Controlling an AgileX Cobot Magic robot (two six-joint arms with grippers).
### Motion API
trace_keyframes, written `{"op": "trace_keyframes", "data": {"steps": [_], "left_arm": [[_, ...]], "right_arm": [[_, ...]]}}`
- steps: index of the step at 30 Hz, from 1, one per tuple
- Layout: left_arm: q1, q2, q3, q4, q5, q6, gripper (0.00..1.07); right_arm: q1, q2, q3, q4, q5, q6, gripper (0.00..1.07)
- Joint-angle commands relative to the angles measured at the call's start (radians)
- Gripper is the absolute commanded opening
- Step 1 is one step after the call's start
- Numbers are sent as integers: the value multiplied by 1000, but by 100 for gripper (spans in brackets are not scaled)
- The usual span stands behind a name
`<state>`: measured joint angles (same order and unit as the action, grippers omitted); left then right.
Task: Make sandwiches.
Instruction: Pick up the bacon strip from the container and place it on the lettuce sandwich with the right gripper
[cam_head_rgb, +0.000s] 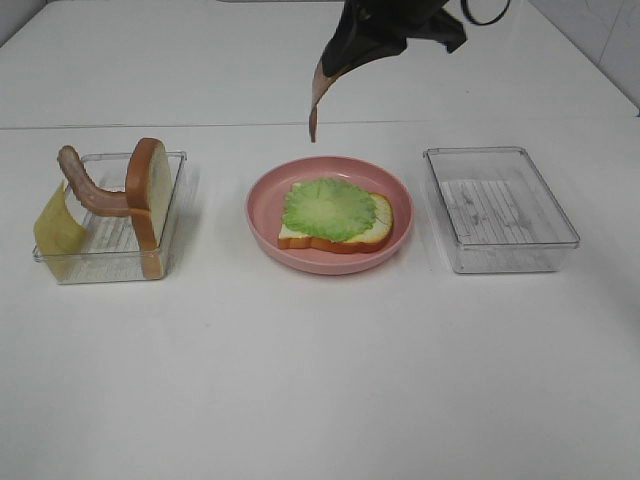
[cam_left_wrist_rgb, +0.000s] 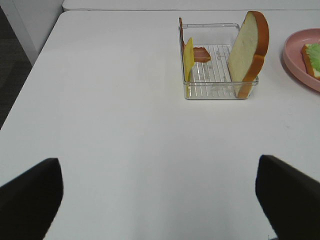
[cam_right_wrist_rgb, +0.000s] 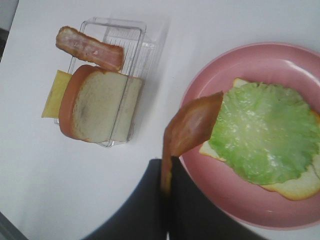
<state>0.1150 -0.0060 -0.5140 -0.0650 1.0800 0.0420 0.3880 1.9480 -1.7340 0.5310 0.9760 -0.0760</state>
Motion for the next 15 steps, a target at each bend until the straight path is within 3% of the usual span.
{"op": "trace_keyframes", "data": {"steps": [1, 15], "left_arm": [[-5, -12, -1, 3, -3, 1, 101], [-5, -12, -1, 3, -3, 0, 101]], "right_arm": [[43, 65, -4, 49, -40, -44, 0], [63, 224, -4, 185, -73, -111, 0]]}}
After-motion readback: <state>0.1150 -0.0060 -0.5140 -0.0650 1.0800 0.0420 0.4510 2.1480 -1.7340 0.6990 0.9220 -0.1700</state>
